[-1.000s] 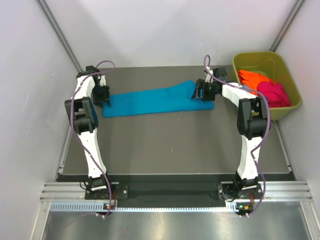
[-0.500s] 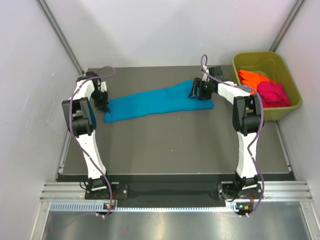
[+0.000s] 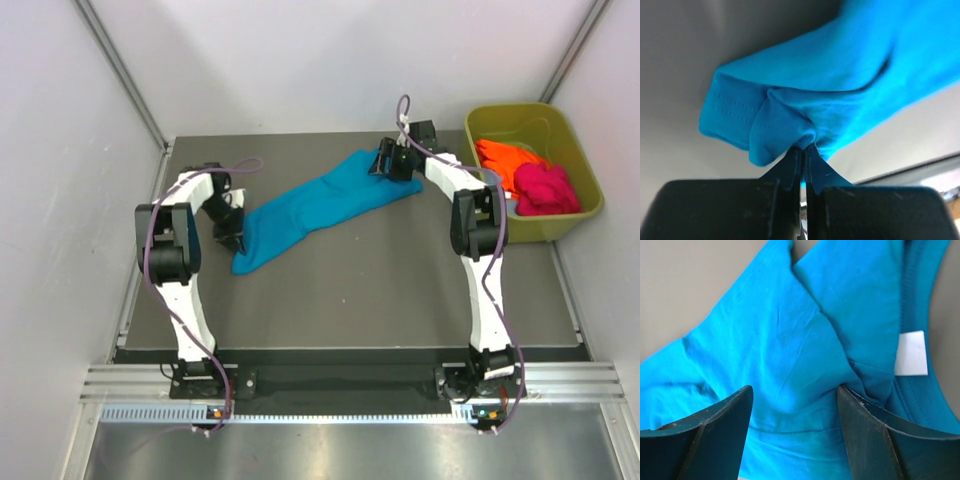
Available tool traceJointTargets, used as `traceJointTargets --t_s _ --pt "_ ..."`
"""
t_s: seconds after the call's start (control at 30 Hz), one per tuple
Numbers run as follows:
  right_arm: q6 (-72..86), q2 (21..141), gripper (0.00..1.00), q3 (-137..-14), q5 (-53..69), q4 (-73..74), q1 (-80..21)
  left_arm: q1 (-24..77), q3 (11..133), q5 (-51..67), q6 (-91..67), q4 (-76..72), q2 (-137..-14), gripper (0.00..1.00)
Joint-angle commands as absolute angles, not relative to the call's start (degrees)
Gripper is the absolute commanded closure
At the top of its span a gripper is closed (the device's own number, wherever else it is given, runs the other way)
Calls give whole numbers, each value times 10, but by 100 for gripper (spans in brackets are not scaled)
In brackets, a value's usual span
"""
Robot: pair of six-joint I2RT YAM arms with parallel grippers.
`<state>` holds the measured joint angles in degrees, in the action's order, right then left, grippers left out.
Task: Fold and stack the t-shirts
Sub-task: Fold the tshirt
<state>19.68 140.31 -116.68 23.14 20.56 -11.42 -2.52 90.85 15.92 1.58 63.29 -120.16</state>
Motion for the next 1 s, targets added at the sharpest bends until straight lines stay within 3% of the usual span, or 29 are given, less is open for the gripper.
traceJointTargets --t_s 0.0,0.5,0.7,0.97 --pt "208 1446 31 -1214 223 183 -125 -3 877 188 18 662 -1140 100" --pt "207 1526 31 -1363 211 113 -148 156 756 231 6 663 -1036 100" --pt "195 1461 28 -1375 157 136 -143 229 761 261 1 660 -1036 100" --pt "243 1280 25 -1232 158 186 -118 286 758 266 -18 646 -1024 100"
